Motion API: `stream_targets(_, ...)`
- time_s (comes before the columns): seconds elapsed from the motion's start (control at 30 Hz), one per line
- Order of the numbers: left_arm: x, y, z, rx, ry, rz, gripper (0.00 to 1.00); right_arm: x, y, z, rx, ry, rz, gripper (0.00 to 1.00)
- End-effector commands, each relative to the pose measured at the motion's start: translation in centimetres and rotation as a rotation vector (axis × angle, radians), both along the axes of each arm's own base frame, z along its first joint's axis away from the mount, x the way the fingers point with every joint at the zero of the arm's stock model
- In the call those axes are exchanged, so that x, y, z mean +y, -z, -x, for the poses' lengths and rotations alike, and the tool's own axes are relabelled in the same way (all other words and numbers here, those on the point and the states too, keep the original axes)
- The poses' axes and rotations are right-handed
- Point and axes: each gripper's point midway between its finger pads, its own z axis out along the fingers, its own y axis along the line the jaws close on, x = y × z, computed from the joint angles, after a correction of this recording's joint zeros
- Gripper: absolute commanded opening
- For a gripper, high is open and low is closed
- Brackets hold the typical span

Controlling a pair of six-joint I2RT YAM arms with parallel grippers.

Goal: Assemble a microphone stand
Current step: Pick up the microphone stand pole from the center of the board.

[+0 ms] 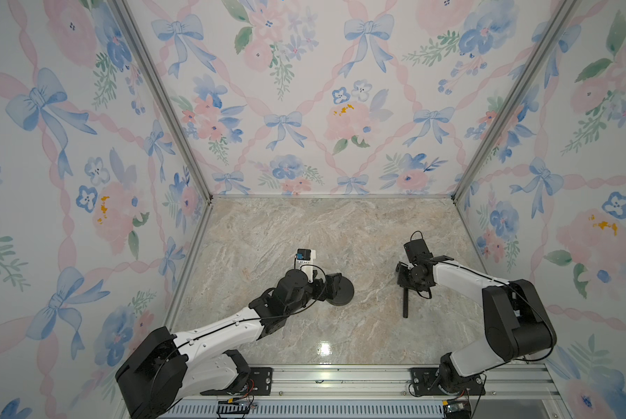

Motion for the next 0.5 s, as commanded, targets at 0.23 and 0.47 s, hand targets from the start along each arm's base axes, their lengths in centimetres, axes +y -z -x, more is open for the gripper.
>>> stream_targets(0.23, -0.6, -2.8, -0.9, 0.122, 0.116, 0.153, 0.98, 6.0, -5.2, -0.3, -0.186, -0.290, 0.028, 0.19)
stream_targets(0.47, -2.8, -5.4, 0.1, 0.152, 0.323, 0.226, 0.89, 16.3, -13.4, 2.7, -0.515, -0.685, -0.031, 0.21)
